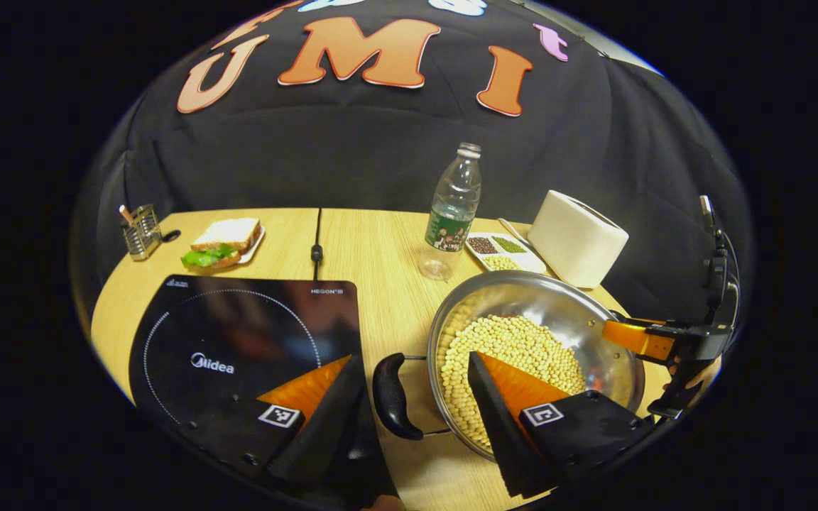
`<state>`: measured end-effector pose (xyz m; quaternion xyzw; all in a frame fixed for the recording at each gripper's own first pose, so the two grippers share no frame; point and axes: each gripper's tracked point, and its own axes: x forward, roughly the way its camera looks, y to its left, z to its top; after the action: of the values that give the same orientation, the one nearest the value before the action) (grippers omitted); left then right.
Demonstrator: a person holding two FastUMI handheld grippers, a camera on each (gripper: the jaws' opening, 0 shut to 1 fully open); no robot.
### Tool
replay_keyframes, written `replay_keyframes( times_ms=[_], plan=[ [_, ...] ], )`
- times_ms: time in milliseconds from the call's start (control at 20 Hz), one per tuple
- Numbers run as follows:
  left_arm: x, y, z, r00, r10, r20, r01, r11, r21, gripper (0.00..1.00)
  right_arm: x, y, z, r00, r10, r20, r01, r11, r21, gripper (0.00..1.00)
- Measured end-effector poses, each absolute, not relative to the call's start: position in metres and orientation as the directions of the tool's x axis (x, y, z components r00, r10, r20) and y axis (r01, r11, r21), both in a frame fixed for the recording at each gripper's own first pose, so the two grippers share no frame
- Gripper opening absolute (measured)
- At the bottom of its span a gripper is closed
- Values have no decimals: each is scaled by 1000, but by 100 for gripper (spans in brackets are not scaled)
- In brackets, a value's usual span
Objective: First push the handle of the pot to place it horizontally, then grasp the pot with both hands and set it on the induction cooktop.
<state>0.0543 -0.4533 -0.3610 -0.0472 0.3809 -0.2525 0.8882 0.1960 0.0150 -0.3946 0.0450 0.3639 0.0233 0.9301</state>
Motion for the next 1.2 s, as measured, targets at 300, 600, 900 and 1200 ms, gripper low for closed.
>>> replay_keyframes(
  times_ms=[300,600,900,1200],
  plan=[
    [57,-471,-371,545,-494,-678,426,859,-283,99,193,18,-407,689,134,-713,-30,987,156,64],
    [71,-471,-388,538,-459,-707,433,870,-236,89,189,11,-406,691,124,-712,-4,986,168,51],
    [75,-477,-392,482,-478,-734,440,857,-269,53,187,11,-403,702,99,-705,89,970,224,43],
    [73,-466,-369,481,-488,-728,447,851,-276,48,168,8,-367,718,90,-690,108,965,238,40]
  ],
)
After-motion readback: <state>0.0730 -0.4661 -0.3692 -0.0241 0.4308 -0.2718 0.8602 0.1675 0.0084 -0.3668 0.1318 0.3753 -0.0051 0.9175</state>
